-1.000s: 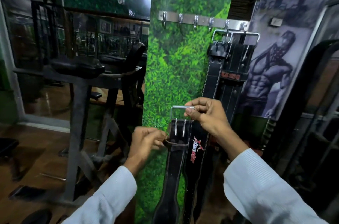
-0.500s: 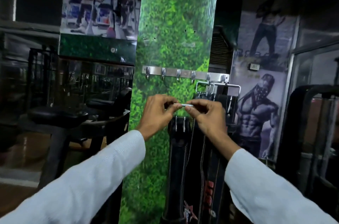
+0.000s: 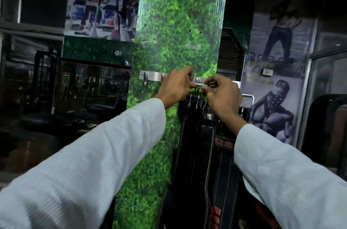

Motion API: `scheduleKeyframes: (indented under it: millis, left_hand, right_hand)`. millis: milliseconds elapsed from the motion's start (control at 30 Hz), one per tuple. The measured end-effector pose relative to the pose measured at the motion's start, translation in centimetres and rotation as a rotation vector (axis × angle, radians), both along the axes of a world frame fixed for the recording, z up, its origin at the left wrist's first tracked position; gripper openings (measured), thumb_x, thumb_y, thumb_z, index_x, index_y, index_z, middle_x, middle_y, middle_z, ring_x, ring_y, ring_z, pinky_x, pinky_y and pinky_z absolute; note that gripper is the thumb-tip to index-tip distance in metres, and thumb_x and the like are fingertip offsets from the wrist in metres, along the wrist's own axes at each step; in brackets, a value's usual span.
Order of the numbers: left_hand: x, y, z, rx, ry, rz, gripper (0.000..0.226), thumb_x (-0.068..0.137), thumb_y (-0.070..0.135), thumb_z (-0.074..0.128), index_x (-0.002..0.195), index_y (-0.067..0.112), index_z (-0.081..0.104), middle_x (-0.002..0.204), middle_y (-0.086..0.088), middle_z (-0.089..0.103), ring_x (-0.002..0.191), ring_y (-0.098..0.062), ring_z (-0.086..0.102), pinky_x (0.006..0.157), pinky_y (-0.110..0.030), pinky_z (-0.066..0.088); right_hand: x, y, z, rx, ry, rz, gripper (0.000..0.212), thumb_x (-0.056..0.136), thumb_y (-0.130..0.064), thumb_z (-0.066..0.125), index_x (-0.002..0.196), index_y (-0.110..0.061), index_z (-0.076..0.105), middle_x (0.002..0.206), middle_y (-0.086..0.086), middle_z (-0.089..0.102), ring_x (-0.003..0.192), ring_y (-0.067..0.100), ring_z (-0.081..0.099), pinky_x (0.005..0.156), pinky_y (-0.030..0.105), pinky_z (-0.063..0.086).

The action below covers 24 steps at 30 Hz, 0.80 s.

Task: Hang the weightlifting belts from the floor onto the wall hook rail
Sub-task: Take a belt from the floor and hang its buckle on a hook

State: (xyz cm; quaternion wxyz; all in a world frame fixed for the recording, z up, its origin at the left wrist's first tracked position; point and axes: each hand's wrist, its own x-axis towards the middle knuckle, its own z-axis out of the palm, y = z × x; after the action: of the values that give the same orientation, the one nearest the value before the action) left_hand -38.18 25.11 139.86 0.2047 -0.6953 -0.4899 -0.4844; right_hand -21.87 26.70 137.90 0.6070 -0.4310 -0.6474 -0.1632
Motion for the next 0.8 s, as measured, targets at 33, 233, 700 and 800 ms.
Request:
scheduleKeyframes:
  millis: [33,233,700,800]
  left_hand:
    - [0.1,0.2,0.0,0.004,-0.005,0.009,0.019,0.085,0.019,0.076,0.089,0.023,0.058,0.087,-0.002,0.070,0.083,-0.029,0.065,0.074,-0.045,0.054]
    - [0.5,1.6,-1.0,-0.010,-0.045,0.087,0.026,0.083,0.015,0.078,0.082,0.022,0.053,0.082,0.003,0.064,0.086,-0.030,0.062,0.073,-0.036,0.041]
    - [1.5,-1.9,-10.3,0.105,-0.308,-0.014,0.022,0.082,0.011,0.063,0.102,0.010,0.053,0.105,-0.008,0.053,0.097,-0.024,0.052,0.083,-0.033,0.042]
    - [1.3,-2.6,-14.7,0.001,-0.455,-0.034,0.023,0.077,0.009,0.065,0.098,0.008,0.058,0.095,-0.008,0.062,0.089,-0.022,0.057,0.077,-0.028,0.038]
  right_hand:
    - [0.0,0.3,0.2,-0.021,0.004,-0.010,0.014,0.083,-0.036,0.081,0.097,-0.034,0.077,0.095,-0.011,0.078,0.095,0.016,0.071,0.072,0.029,0.053]
    - [0.0,1.1,-0.2,-0.031,-0.196,-0.138,0.016,0.085,-0.028,0.082,0.101,-0.032,0.079,0.107,-0.002,0.067,0.109,0.022,0.055,0.073,0.030,0.038]
    - [-0.1,-3.5,-8.1,0.020,0.238,0.256,0.017,0.081,-0.029,0.061,0.090,-0.029,0.076,0.088,-0.008,0.071,0.082,0.016,0.068,0.074,0.032,0.055]
    - [0.1,-4.5,-12.8,-0.111,0.250,0.282,0.015,0.080,-0.029,0.060,0.087,-0.031,0.074,0.087,-0.008,0.073,0.072,0.008,0.066,0.069,0.027,0.054]
